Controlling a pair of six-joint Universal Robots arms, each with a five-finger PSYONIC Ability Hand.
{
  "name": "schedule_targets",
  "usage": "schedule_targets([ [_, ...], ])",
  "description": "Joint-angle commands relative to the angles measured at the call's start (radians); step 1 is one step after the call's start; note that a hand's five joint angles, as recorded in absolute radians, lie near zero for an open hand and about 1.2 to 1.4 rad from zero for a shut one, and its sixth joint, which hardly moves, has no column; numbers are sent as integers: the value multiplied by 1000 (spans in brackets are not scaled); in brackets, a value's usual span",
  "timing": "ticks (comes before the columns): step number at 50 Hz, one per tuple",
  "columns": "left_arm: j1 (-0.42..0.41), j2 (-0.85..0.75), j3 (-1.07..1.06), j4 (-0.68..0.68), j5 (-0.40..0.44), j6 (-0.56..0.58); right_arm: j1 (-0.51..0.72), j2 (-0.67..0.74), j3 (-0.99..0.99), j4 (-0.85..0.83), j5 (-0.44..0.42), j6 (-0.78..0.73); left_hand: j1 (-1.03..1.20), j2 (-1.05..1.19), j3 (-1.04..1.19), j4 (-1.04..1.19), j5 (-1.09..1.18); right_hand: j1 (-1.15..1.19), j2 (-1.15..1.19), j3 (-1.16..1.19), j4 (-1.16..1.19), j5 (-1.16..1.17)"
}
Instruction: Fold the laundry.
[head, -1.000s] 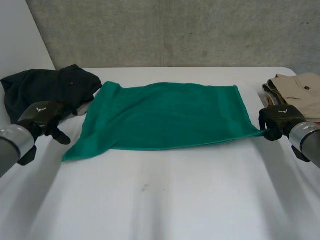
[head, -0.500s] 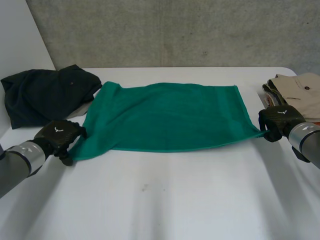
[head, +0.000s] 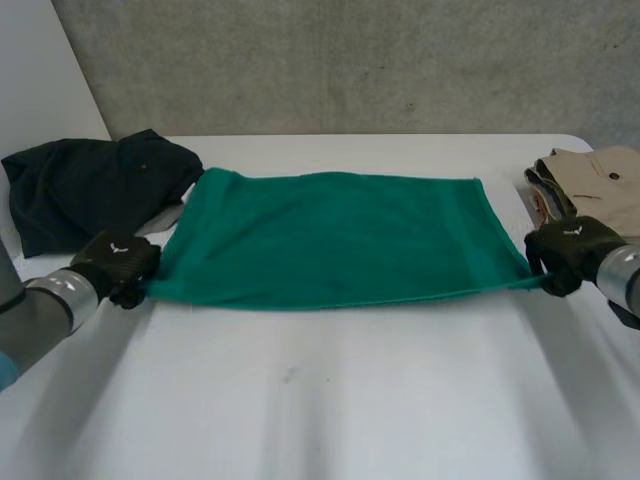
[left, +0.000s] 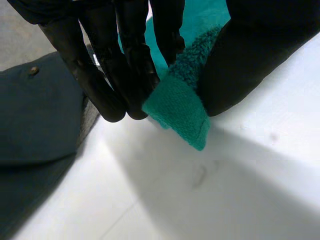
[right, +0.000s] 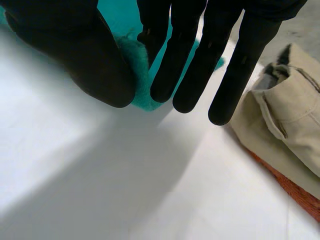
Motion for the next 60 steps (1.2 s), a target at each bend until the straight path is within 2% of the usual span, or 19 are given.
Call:
schedule_targets([
  [1,44,180,-111,-239,-33,160,-119,-92,62,368,-27,-495,242,202,211,205,232,271,227,209,202,203],
  [2,60,207,-134,-317,-50,215,-138,-100,65,418,-13,-547,242,202,211,205,232,271,227,209,202,203],
  [5,75,237,-165,-434,-71,289,-187,-114,72,562,40,-695,242,202,211,205,232,271,227,209,202,203],
  [8,74,240,-168,-488,-73,323,-185,-113,59,570,74,-683,242,202,211,205,232,271,227,209,202,203],
  [11,48,234,-140,-476,-74,320,-167,-105,33,524,79,-622,242,202,211,205,232,271,227,209,202,203],
  [15,-12,186,-58,-432,-93,271,-113,-73,-10,434,65,-521,242,202,211,205,232,271,227,209,202,203],
  [23,-130,5,261,-388,-175,78,-1,41,-140,156,67,-198,242,202,211,205,232,271,227,209,202,203],
  [29,-178,-107,419,-442,-260,-2,33,73,-178,117,113,-99,242,202,211,205,232,262,218,200,193,194],
  [30,-182,-116,432,-468,-277,-13,36,62,-172,133,126,-82,242,202,211,205,232,120,76,58,51,51],
  [32,-186,-116,430,-493,-286,-22,39,36,-152,156,133,-62,242,202,211,205,232,-103,-147,-165,-172,-172],
  [33,-186,-113,426,-493,-283,-24,43,0,-120,174,131,-46,242,202,211,205,232,-506,-550,-568,-575,-574],
  [34,-184,-111,424,-488,-278,-24,46,-20,-102,182,127,-39,242,202,211,205,232,-652,-696,-715,-722,-721],
  [39,-178,-118,426,-445,-258,-24,77,-155,21,209,108,-33,242,202,211,205,232,-730,-774,-792,-799,-799],
  [48,-196,-173,467,-419,-280,-27,120,-341,307,245,67,-2,242,202,211,205,232,-663,-707,-725,-732,-731],
  [54,-198,-219,515,-424,-303,-25,166,-384,449,197,50,7,242,202,211,205,232,-666,-709,-728,-735,-734],
  [60,-198,-274,581,-442,-337,-27,191,-392,544,61,51,6,242,202,211,205,232,-654,-698,-716,-723,-722],
])
